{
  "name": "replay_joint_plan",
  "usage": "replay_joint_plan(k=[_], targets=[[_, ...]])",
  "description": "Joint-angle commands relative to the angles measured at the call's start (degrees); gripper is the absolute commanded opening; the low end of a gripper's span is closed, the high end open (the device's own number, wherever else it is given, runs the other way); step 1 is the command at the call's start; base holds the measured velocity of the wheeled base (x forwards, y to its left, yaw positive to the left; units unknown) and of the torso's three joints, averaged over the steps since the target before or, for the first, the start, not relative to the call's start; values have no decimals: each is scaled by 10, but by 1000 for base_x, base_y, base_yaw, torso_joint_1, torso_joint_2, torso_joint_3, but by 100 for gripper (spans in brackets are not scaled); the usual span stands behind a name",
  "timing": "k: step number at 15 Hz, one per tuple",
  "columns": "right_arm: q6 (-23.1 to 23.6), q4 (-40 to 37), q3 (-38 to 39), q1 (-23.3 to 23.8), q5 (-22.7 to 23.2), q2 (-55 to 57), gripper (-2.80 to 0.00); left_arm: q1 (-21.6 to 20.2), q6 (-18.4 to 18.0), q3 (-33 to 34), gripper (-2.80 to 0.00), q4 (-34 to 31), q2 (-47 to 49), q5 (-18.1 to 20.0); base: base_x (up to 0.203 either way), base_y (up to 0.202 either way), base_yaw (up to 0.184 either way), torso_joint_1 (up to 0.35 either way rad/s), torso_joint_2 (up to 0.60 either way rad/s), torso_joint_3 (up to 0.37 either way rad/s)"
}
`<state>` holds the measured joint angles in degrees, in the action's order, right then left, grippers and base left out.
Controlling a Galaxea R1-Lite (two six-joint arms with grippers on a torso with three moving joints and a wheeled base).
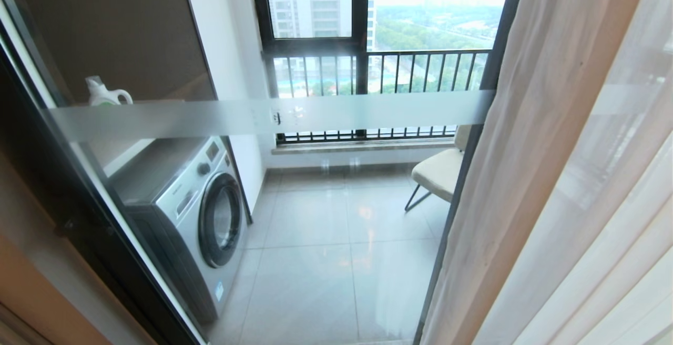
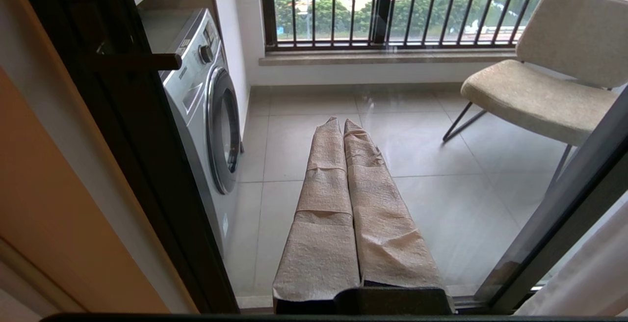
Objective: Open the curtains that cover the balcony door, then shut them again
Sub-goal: Close the inner curtains on both sides
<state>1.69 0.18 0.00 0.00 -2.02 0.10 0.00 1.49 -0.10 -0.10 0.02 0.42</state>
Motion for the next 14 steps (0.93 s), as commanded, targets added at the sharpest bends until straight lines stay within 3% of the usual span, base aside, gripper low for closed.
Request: replay_joint_plan(k=[1,14], targets=[[-2,1,0,0,0,-1,-280,0,0,0,-280,0,0,0,0,0,0,0,0,0],[-2,0,0,0,0,-1,-280,0,1,0,-280,0,0,0,0,0,0,0,0,0]])
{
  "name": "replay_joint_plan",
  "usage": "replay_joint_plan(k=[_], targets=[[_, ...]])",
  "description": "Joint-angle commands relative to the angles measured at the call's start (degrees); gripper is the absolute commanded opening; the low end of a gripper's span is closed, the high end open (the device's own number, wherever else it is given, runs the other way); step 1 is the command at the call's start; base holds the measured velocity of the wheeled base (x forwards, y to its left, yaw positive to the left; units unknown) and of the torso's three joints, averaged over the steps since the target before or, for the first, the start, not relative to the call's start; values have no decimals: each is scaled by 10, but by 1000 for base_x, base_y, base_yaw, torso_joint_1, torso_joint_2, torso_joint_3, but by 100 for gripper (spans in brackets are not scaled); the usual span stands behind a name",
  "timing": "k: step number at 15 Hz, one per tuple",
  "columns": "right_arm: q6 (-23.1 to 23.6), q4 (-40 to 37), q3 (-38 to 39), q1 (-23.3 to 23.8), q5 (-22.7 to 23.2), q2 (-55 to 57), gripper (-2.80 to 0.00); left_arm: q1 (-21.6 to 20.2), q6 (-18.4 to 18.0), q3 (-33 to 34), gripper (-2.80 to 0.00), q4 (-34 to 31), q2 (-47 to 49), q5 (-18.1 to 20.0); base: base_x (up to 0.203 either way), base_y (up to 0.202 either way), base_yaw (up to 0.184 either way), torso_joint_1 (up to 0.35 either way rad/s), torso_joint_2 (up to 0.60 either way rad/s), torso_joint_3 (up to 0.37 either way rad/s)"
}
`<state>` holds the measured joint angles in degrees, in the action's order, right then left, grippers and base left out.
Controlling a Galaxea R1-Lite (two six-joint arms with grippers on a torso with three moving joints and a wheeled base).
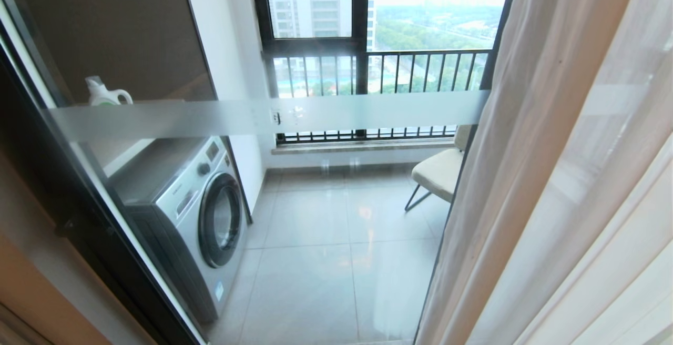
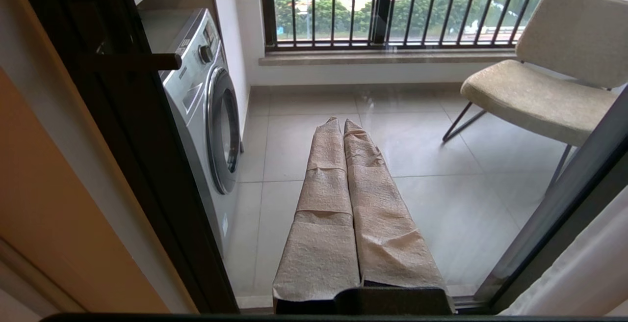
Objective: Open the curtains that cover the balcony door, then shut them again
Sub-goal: Close the inner curtains on both sides
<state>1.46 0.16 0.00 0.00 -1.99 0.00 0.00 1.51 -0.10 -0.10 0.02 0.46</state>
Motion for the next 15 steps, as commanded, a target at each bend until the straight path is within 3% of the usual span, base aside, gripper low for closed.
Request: replay_joint_plan(k=[1,15], targets=[[0,0,0,0,0,1,-280,0,1,0,-280,0,0,0,0,0,0,0,0,0],[0,0,0,0,0,1,-280,0,0,0,-280,0,0,0,0,0,0,0,0,0]])
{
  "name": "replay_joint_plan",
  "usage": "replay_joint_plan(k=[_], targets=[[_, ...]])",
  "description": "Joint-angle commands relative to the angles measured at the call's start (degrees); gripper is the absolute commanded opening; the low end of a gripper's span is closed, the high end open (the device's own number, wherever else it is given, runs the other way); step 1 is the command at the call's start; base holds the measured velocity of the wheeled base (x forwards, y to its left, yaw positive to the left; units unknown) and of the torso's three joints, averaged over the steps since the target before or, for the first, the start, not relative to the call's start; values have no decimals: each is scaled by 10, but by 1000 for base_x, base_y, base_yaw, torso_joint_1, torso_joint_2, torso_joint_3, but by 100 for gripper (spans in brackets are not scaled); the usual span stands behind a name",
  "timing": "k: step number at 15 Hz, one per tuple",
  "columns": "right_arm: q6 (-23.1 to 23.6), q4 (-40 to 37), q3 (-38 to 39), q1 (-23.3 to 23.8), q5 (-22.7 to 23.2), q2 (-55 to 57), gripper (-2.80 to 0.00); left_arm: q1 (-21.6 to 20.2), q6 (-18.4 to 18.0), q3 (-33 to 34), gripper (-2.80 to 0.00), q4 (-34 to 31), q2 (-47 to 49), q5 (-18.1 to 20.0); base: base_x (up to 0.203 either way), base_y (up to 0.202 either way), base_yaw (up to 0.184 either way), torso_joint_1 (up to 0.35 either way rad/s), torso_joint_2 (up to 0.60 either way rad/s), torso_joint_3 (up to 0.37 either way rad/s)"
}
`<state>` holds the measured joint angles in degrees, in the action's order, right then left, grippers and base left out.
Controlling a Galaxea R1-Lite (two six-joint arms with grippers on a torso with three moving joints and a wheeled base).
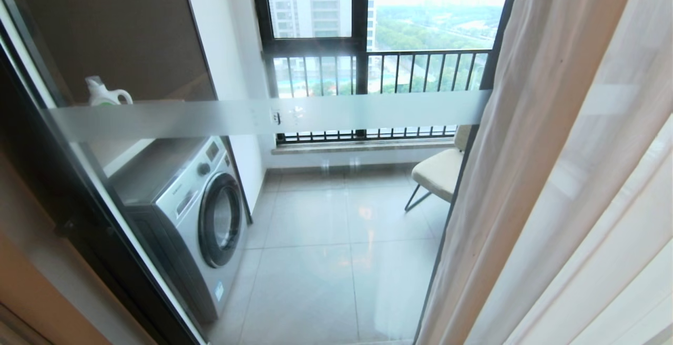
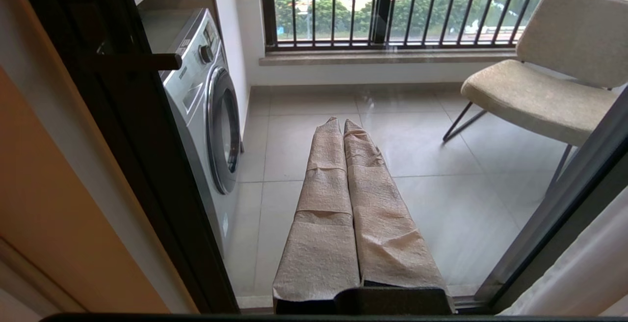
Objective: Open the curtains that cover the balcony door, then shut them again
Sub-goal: Close the inner curtains on both sides
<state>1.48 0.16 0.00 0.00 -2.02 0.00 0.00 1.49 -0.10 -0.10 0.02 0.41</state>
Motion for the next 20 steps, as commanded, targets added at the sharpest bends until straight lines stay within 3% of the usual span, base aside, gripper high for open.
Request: replay_joint_plan(k=[1,13,20], targets=[[0,0,0,0,0,0,-280,0,0,0,-280,0,0,0,0,0,0,0,0,0],[-5,1,0,0,0,0,-280,0,1,0,-280,0,0,-1,0,6,0,0,0,0],[-22,1,0,0,-2,0,-280,0,1,0,-280,0,0,-1,0,178,1,4,4,4]])
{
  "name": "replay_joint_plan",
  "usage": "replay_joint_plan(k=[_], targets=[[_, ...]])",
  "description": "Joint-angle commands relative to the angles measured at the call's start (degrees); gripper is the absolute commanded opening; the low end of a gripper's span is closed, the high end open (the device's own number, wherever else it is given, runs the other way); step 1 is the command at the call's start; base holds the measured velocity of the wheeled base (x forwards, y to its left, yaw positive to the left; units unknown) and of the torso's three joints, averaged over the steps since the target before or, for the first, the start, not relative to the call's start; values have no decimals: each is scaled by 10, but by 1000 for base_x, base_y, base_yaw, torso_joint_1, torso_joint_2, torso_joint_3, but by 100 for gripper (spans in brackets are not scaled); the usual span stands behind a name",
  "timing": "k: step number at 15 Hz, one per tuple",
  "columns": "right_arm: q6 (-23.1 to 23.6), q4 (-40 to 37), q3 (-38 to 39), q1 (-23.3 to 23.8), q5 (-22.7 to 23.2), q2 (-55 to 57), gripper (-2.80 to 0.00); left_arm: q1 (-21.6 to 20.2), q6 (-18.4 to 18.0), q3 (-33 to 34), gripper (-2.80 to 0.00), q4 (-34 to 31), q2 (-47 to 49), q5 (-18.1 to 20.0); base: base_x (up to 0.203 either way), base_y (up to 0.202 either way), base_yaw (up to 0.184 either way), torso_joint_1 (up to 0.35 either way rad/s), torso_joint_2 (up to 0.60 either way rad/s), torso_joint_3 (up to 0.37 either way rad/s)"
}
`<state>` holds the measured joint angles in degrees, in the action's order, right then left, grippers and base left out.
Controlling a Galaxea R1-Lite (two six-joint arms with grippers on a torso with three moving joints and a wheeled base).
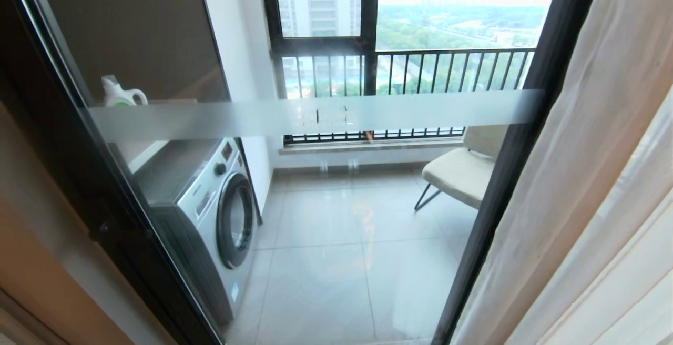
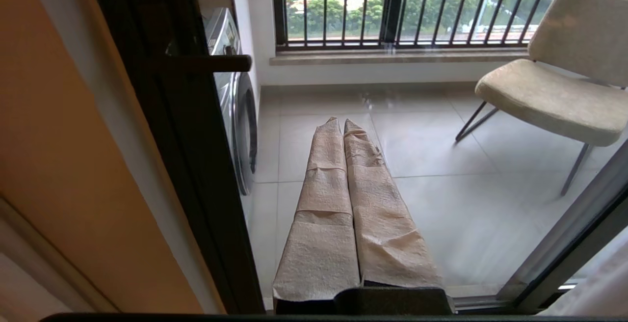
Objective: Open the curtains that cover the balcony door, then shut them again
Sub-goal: Close the inner curtains on both sides
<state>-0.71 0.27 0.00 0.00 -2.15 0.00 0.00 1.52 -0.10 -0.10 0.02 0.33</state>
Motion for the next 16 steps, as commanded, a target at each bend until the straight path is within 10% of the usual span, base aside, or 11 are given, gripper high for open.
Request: replay_joint_plan(k=[1,16], targets=[[-1,0,0,0,0,1,-280,0,1,0,-280,0,0,0,-1,190,23,-2,1,6],[-18,1,0,0,-2,0,-280,0,0,0,-280,0,0,0,-1,182,50,2,1,3]])
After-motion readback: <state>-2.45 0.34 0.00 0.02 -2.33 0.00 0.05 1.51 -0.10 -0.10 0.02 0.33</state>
